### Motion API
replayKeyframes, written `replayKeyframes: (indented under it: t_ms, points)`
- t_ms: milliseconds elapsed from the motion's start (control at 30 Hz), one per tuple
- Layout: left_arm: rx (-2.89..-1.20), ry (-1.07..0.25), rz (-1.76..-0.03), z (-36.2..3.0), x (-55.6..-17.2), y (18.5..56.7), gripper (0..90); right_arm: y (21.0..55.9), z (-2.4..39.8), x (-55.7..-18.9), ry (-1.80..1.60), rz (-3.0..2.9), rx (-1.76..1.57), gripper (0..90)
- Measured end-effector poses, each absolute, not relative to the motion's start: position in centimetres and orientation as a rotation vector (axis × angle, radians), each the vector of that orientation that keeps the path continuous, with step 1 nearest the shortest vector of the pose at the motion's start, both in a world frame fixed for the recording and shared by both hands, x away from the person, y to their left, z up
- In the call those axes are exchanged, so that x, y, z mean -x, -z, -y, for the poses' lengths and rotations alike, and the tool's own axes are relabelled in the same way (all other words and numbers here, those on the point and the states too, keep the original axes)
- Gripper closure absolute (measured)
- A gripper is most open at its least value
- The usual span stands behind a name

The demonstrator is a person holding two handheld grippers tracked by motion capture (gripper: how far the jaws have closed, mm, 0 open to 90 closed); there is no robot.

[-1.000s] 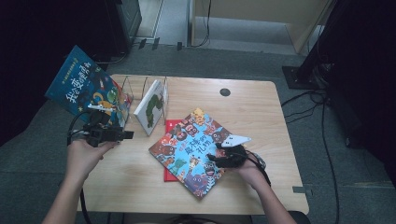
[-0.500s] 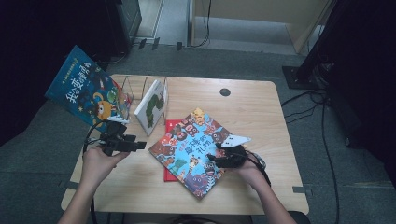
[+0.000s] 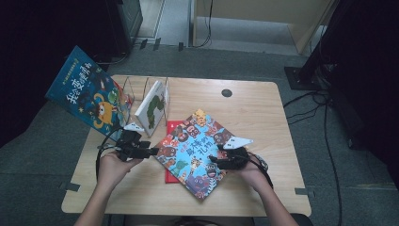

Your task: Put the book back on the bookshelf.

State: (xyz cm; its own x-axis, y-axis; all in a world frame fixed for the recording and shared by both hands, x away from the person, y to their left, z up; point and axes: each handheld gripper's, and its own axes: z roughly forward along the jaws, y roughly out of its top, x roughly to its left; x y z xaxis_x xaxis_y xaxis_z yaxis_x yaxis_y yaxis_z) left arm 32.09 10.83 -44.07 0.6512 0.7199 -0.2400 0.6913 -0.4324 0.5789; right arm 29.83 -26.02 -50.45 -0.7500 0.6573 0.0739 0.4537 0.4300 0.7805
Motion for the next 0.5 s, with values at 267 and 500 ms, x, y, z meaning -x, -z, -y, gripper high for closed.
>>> replayKeyframes:
  t_ms: [267, 500]
  points:
    - [-2.238, -0.033, -1.081, -9.7, -32.4, 45.8, 48.0, 50.5, 26.0, -29.7, -1.224, -2.438, -0.964, 40.2]
    - [-2.225, -0.016, -1.099, -9.4, -32.5, 46.9, 48.1, 50.5, 26.4, -29.5, -1.23, -2.43, -0.971, 47.0]
